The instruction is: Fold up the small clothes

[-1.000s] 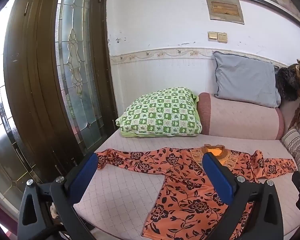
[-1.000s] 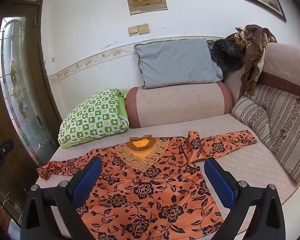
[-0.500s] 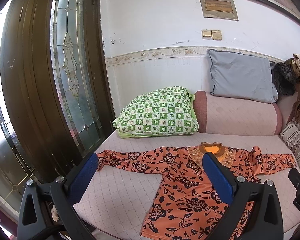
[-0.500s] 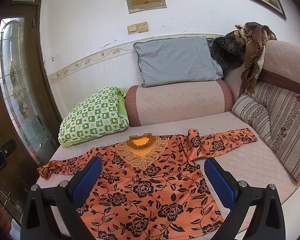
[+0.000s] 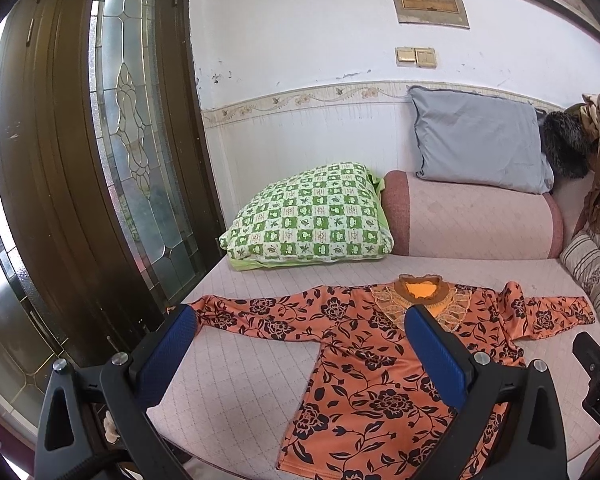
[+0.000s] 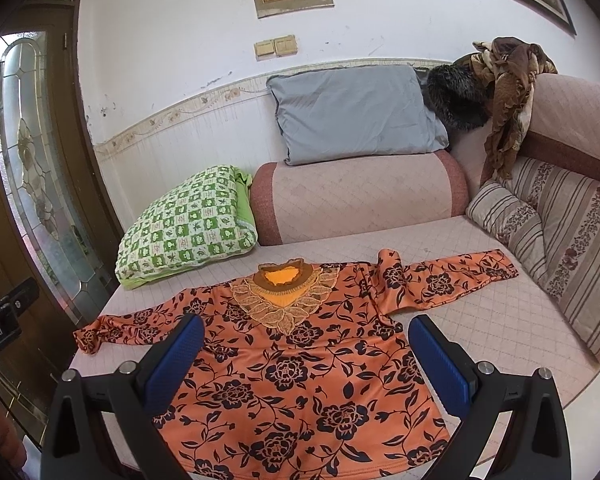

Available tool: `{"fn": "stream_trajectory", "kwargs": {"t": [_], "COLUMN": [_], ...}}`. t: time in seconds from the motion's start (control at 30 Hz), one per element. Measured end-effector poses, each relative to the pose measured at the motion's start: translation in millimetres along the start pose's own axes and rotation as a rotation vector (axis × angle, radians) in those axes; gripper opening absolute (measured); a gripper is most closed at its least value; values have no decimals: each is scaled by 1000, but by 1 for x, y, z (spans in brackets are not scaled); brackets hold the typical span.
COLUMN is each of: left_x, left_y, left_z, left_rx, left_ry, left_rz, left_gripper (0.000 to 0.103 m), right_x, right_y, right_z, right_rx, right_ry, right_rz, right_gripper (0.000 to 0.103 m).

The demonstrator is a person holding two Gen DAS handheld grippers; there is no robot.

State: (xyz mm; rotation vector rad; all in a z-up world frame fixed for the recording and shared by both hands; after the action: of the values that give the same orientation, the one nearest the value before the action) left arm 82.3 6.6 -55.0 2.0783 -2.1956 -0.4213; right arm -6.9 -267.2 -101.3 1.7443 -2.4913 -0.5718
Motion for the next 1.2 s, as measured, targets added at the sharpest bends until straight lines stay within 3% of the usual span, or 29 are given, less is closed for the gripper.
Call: {"fn": "stream_trajectory", "kwargs": {"t": [0.23, 0.63, 0.87, 1.1, 1.2], "left_x": [8, 19, 22, 51, 78], "left_y": [-12, -8, -11, -51, -90], "left_z": [6, 8, 9, 32, 62], "left_rx": [-22, -22, -22, -69, -148], "left_ry": [-12, -24, -28, -26, -20], "left_rz": [6, 22, 27, 108, 163], "left_gripper": [103, 103, 103, 103, 103], "right_x": [2, 5, 8, 32, 66], "right_y": [-13, -15, -17, -49, -80], "right_z": [10, 7, 1, 7, 22], "right_rx": [-62, -39, -45, -59, -81], "right_ry": [10, 86, 12, 6, -64], "right_rz": [14, 37, 15, 57, 60], "right_gripper": [103, 103, 103, 103, 103]}}
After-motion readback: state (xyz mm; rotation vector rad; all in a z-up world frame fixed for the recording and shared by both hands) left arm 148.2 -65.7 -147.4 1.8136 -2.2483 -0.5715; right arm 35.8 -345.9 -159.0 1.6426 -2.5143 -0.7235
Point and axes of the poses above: each gripper's, at about its wrist camera, not at the fingertips, and y roughly against the way its jaws point, x to its right, z to its underside, the point moved 9 cm from there along -y, roughly the way its jaws point, and after that the axes turned 12 degrees about x, right-handed, at the moved point
